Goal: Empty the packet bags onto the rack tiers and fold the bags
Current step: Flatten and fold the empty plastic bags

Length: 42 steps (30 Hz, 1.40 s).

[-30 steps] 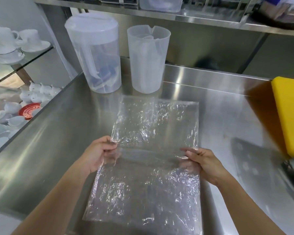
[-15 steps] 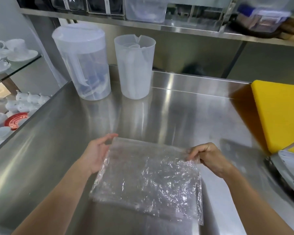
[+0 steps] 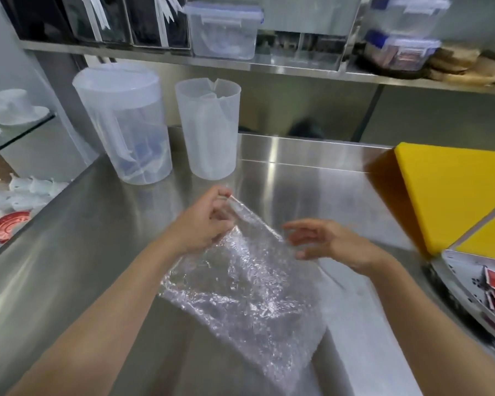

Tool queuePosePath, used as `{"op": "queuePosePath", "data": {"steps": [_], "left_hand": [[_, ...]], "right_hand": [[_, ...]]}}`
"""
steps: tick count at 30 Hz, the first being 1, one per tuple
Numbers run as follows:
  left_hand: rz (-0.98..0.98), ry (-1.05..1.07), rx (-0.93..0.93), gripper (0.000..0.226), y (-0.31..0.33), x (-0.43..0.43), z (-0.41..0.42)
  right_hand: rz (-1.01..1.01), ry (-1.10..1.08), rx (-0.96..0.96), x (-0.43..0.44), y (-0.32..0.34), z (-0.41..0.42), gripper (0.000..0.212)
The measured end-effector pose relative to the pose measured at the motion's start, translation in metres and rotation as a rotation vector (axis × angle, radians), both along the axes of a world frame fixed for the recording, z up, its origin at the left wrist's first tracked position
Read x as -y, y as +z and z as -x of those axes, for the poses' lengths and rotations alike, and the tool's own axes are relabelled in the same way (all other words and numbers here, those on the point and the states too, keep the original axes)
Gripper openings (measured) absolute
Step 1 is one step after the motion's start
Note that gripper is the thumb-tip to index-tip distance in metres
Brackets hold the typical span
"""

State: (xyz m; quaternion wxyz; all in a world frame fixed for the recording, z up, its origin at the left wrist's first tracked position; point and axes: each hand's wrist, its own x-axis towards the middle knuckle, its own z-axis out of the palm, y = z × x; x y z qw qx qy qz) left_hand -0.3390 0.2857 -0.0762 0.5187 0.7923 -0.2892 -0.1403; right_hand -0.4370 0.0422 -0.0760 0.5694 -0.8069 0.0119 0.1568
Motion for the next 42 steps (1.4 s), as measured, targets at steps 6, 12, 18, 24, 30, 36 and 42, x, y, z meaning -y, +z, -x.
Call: {"op": "queuePosePath", "data": {"steps": [6, 12, 18, 24, 30, 36, 42], "left_hand": [[0.214, -0.04, 0.002, 0.031, 0.036, 0.008, -0.013], [0.929, 0.149, -0.748, 0.053, -0.014, -0.028, -0.043], [0.661, 0.076, -1.007, 0.07, -0.04, 0.022, 0.018], [0.357, 0.139, -0.851, 0.081, -0.029, 0.023, 0.022], [0.151, 0.222, -0.621, 0.033, -0.033, 0.037, 0.032], [0.286, 0.277, -0.605, 0.014, -0.035, 0.037, 0.032], [0.337, 0.271, -0.565, 0.014, -0.039, 0.038, 0.038]], "right_hand": [[-0.009, -0.144, 0.136, -0.009, -0.001, -0.006, 0.022], [-0.402, -0.345, 0.158, 0.006, -0.005, 0.0, 0.018], [-0.487, -0.424, 0.103, 0.0, -0.019, -0.002, 0.016], [-0.439, -0.616, 0.088, 0.007, -0.035, 0.005, 0.017], [-0.533, -0.597, 0.032, 0.008, -0.034, 0.017, 0.012], [-0.358, -0.511, -0.03, 0.026, -0.037, 0.031, 0.01], [-0.282, -0.513, 0.034, 0.033, -0.042, 0.042, 0.01]]}}
